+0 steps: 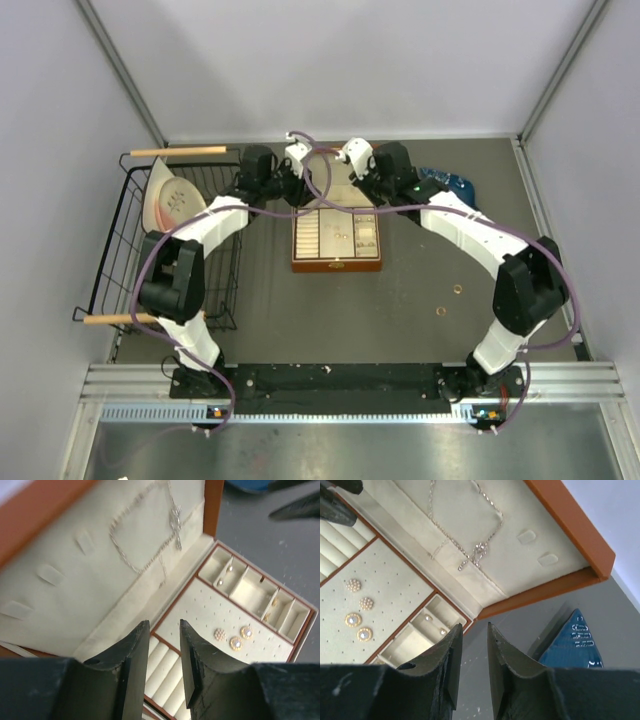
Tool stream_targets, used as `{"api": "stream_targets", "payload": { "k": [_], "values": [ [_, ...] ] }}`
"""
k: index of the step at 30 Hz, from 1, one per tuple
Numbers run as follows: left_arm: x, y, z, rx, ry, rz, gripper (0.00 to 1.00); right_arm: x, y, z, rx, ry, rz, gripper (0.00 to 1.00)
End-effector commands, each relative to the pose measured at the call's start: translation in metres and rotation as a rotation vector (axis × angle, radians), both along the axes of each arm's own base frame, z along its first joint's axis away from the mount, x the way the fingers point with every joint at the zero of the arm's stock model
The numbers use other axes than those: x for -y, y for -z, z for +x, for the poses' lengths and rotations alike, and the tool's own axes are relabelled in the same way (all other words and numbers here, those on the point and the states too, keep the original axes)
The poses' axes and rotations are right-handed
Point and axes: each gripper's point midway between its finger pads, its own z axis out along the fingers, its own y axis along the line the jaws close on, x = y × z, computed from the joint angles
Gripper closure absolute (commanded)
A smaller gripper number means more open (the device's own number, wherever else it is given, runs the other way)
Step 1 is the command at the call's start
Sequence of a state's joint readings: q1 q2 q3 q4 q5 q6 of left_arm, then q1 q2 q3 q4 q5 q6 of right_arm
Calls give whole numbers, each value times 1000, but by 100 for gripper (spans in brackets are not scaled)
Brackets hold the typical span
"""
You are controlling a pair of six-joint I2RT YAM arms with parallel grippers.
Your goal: Organize the mixed jewelry
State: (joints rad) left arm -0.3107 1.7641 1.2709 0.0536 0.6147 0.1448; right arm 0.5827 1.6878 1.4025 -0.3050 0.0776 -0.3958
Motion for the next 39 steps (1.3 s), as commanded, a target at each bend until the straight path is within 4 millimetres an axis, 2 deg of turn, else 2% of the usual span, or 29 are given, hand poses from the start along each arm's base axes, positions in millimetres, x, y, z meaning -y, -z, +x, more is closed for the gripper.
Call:
{"api": "stream_targets", "payload": {
  "k": [1, 4, 5, 7, 8, 10, 11, 16, 25, 29, 39],
  "values": [
    [-3, -9, -8, 143, 6, 77, 63, 0, -26, -12, 41, 9, 61, 73],
    [-7, -4, -15, 134, -2, 80, 62, 11, -26, -17, 36, 40, 64, 73],
    [-8, -4, -16, 134, -8, 78, 61, 18, -20, -21, 14, 55, 62, 73],
    [-8, -3, -22, 129, -7, 72, 60, 28, -25, -28, 11, 67, 70, 71],
    [-9, -4, -23, 136, -10, 68, 60, 34, -17, -33, -15, 73, 60, 71],
    [-10, -4, -27, 145, -7, 71, 57, 45, -19, -40, -24, 81, 62, 68],
    [-10, -5, -27, 157, -10, 78, 56, 50, -12, -46, -43, 80, 53, 67],
    [-9, -3, -13, 247, -13, 158, 52, 68, -7, -56, -58, 108, 59, 64],
    [-1, 5, 20, 437, -15, 321, 50, 62, 3, -58, -98, 82, 75, 64],
    [-6, 8, 33, 493, -58, 386, 49, 58, 11, -59, -126, 69, 84, 64],
    [-16, 11, 47, 573, -131, 455, 43, 54, 23, -63, -169, 45, 101, 64]
  ]
}}
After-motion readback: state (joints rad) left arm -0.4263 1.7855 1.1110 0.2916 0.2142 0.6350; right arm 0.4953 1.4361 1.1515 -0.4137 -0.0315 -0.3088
